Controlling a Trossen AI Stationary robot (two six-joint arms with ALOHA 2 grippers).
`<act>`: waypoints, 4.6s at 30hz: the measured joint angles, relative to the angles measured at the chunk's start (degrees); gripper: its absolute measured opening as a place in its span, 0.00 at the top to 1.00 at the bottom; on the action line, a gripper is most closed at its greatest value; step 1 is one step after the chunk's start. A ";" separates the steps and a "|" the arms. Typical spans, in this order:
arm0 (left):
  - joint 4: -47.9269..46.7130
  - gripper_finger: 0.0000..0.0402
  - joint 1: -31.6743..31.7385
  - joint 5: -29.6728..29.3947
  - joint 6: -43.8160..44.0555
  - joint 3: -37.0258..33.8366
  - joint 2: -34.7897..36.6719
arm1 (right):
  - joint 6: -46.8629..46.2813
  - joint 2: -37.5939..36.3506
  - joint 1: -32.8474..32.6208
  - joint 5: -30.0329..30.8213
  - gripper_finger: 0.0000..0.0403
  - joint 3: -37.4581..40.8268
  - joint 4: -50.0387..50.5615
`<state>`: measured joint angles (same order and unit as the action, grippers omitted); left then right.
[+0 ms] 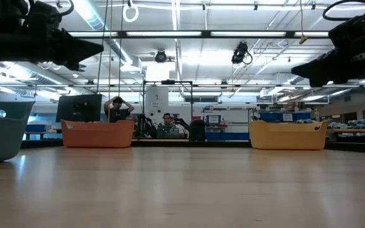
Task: Sort batteries
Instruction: Return to Home Position
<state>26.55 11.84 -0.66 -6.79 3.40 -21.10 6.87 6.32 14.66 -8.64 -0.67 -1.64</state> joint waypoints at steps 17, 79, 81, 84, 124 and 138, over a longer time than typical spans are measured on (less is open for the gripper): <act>-27.47 0.99 -0.03 -2.70 2.17 2.06 21.19 | -1.14 -0.28 0.02 1.68 0.99 0.00 0.44; -22.01 0.99 -0.07 -3.97 5.64 -2.97 20.63 | -4.26 3.53 17.16 -6.86 0.93 0.33 -1.67; -21.11 0.99 -0.07 -3.97 5.64 -2.97 20.60 | -4.25 3.53 17.16 -6.86 0.94 0.33 -1.67; -20.12 0.99 -0.07 -3.95 5.62 -2.97 20.60 | -4.24 3.53 17.16 -6.86 0.94 0.33 -1.67; -20.02 0.99 -0.07 -3.60 5.58 -2.99 20.60 | -4.20 3.53 17.16 -6.84 0.94 0.31 -1.69; -19.96 0.99 -3.24 -3.79 5.58 -3.02 21.06 | -4.20 3.53 17.15 -6.84 0.94 0.31 -1.69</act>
<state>6.59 8.59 -4.45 -1.21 0.38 -0.03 2.67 9.85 31.81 -15.49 -0.36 -3.33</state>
